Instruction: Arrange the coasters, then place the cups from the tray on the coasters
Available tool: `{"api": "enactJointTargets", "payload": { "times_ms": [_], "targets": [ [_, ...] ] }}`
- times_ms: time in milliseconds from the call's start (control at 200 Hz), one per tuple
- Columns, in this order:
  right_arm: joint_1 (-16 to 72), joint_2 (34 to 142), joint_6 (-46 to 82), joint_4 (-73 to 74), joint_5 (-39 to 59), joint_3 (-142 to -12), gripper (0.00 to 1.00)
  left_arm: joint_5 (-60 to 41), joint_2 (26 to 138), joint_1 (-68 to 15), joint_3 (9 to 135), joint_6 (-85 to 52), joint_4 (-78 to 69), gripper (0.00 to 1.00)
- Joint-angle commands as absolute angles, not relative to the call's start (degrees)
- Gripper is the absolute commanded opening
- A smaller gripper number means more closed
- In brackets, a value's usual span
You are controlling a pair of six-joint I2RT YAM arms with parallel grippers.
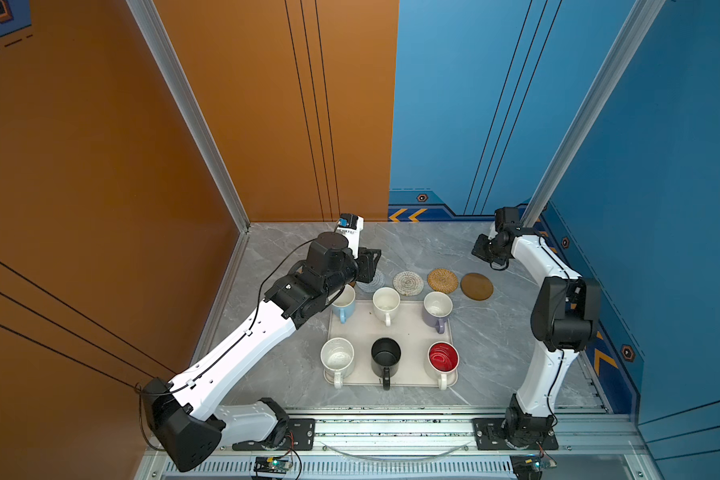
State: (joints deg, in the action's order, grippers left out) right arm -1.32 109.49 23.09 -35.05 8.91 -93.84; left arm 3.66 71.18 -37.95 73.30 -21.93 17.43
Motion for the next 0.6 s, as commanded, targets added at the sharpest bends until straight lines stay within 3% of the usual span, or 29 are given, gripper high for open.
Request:
{"api": "enactJointTargets", "payload": {
  "times_ms": [0,255,386,596],
  "targets": [
    [1.79,102.45,21.46,-36.56,8.13,-90.89,0.12,6.62,69.25,-38.56,70.88,-21.01,19.96,0.47],
    [11.66,84.78,19.25,-41.22,2.84,-80.83,0.43,9.50,65.73,-38.51,67.13,-19.80,23.80,0.63],
    [17.08,77.01,20.45,-44.85,-1.71,-76.65,0.51,10.35,64.63,-38.56,65.41,-19.38,25.31,0.72],
    [25.88,66.24,24.12,-49.15,-8.46,-70.33,0.60,10.89,62.78,-38.59,62.27,-19.66,25.32,0.77]
  ]
}}
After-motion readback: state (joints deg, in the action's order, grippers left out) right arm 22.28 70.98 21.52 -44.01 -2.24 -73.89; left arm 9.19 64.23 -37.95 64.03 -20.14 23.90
